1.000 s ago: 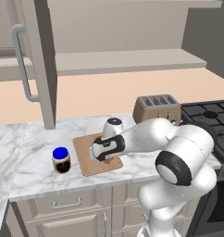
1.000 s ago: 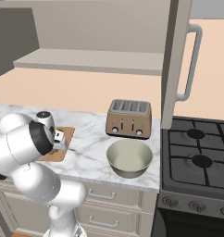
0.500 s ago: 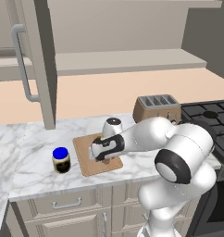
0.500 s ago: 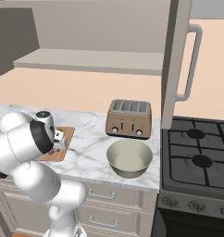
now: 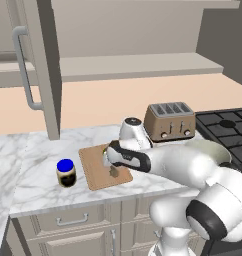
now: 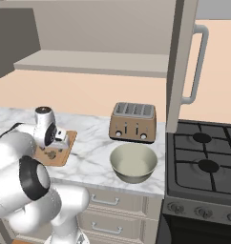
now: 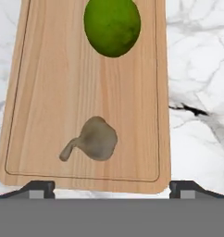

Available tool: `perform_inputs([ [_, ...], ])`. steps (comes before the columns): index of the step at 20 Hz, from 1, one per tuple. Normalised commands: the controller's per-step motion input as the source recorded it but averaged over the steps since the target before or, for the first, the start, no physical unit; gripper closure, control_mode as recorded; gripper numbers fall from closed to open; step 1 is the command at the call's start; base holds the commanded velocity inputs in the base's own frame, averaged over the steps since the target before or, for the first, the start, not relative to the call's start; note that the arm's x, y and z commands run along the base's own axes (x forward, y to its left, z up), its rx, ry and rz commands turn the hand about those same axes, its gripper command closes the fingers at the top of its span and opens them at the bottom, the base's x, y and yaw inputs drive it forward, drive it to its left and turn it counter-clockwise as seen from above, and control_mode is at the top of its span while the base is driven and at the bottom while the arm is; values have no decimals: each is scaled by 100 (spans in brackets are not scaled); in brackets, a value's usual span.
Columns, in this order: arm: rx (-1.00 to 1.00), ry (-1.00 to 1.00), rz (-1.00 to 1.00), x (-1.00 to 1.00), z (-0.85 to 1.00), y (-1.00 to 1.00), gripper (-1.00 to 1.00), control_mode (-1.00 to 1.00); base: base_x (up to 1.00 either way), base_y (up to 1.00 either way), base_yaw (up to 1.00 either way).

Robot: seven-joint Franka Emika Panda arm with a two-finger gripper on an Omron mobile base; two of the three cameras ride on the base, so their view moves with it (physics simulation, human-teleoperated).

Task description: Open the cabinet. Place the bowl and condiment on the counter. Then place the lime and garlic on the cutting board.

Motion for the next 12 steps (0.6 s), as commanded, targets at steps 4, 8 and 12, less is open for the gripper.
perform_inputs([
  [4,1,-11,0,-68,74,-43,-100,-100,0,0,0],
  [8,0,-11,0,-62,82,-22,-100,-100,0,0,0],
  [12,0,-13,0,-43,76,-11,-100,-100,0,0,0],
])
